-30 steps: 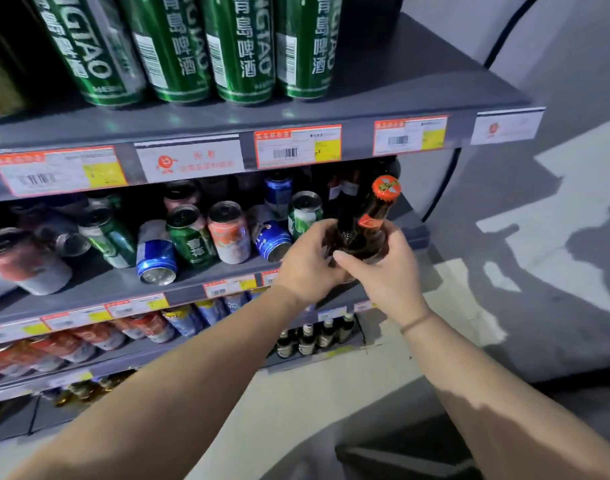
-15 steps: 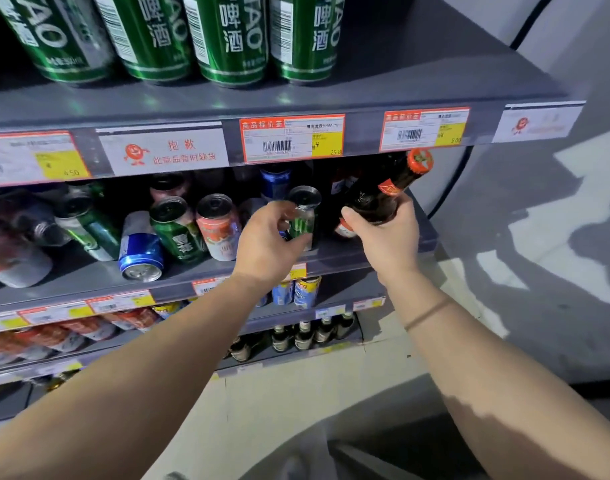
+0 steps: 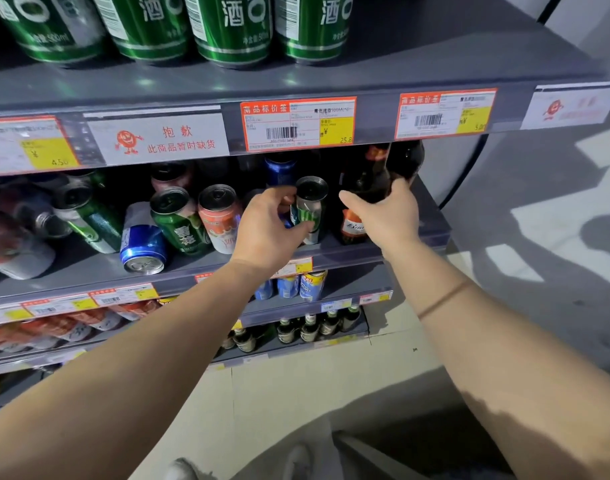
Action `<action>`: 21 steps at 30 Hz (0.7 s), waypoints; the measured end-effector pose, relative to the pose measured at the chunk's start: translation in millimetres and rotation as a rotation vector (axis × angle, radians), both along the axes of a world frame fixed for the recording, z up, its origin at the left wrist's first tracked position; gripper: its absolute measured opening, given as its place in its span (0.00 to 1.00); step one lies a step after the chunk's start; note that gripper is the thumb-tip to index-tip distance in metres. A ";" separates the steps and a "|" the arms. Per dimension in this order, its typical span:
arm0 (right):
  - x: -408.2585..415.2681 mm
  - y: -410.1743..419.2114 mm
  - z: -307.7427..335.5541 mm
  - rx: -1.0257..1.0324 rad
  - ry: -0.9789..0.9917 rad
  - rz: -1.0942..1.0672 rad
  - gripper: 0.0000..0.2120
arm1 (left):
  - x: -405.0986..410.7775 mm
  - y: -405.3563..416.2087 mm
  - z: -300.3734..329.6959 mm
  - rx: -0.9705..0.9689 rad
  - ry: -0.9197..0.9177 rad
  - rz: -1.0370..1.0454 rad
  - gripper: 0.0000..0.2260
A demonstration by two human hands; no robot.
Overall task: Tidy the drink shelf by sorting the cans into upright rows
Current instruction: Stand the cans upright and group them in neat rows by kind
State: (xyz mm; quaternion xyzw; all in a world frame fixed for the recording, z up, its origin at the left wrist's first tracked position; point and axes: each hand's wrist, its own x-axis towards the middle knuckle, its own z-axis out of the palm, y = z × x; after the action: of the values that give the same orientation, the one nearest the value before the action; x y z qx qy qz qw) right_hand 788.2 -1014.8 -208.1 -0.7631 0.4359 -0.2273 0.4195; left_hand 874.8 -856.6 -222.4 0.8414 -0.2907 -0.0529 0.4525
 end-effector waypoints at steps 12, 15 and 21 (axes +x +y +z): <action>0.7 14.9 -20.7 0.012 -0.048 -0.106 0.28 | -6.1 46.2 -30.7 0.115 0.102 0.037 0.26; -7.5 37.0 -34.8 0.015 0.011 -0.001 0.17 | -6.1 55.2 -38.6 0.112 0.185 0.131 0.24; 0.8 81.3 -51.5 0.056 0.237 0.358 0.19 | -1.1 55.5 -48.7 0.193 0.385 0.213 0.30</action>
State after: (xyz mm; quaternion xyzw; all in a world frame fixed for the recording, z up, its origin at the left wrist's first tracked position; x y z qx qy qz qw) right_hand 789.0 -933.5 -259.5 -0.8378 0.3458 -0.0453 0.4201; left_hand 873.7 -801.1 -271.1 0.8811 -0.1025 -0.1920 0.4199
